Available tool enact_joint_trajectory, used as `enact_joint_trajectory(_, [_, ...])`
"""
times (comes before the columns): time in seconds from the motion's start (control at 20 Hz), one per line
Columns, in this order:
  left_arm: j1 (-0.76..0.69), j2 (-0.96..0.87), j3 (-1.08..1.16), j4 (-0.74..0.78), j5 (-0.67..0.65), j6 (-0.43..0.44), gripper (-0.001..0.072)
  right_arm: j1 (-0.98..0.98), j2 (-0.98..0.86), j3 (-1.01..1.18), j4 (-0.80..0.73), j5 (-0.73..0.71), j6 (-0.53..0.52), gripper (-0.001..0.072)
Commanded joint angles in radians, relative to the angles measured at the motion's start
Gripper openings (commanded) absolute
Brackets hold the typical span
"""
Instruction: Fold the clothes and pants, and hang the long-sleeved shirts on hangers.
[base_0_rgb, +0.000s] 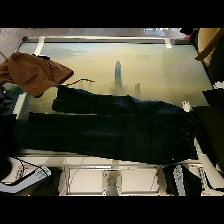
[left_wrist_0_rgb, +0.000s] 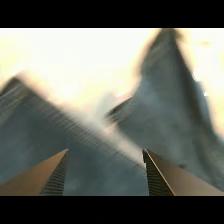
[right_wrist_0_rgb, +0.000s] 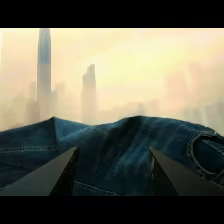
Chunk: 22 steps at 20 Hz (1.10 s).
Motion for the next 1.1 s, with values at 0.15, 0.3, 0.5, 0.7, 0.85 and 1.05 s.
enact_joint_trajectory(0.15, [-0.426,-0.162,0.011,0.140,0.214,-0.288,0.0549,0.001,-0.145,-0.001,-0.003,-0.027,-0.042,0.0479])
enact_joint_trajectory(0.3, [-0.510,-0.245,0.011,0.137,0.327,-0.487,0.0476,0.001,-0.167,-0.001,-0.003,-0.028,-0.100,0.0479])
enact_joint_trajectory(0.5, [-0.539,-0.310,0.011,0.153,0.236,-0.532,0.0493,0.001,-0.166,-0.001,-0.003,-0.027,-0.135,0.0480])
enact_joint_trajectory(0.7, [-0.478,-0.289,0.011,0.299,0.164,-0.521,0.0489,0.001,-0.166,-0.001,-0.003,-0.025,-0.136,0.0479])
enact_joint_trajectory(0.85, [-0.435,-0.299,0.011,0.301,0.146,-0.352,0.0489,0.001,-0.166,-0.001,-0.003,-0.015,-0.136,0.0480])
enact_joint_trajectory(1.05, [-0.434,-0.344,0.011,0.296,0.196,-0.232,0.0489,0.001,-0.166,-0.001,-0.001,0.034,-0.136,0.0479])
